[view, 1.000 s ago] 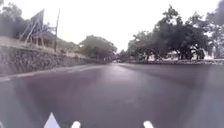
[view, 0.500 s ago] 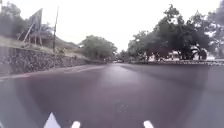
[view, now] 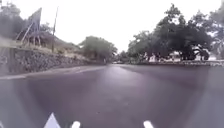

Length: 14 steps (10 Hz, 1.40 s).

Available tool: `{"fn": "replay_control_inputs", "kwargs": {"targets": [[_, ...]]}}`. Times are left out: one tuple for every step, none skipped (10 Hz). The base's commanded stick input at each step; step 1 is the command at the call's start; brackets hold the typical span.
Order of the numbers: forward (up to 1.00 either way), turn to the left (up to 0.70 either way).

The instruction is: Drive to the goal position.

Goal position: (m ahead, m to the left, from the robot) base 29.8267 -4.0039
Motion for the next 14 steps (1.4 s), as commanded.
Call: {"fn": "replay_control_inputs", "kwargs": {"targets": [[0.7, 0.0], [0.7, 0.0], [0.7, 0.0], [0.7, 0.0], [0.7, 0.0], [0.7, 0.0], [0.7, 0.0], [0.7, 0.0], [0.7, 0.0], [0.7, 0.0], [0.7, 0.0], [0.7, 0.0], [0.7, 0.0], [0.7, 0.0]]}}
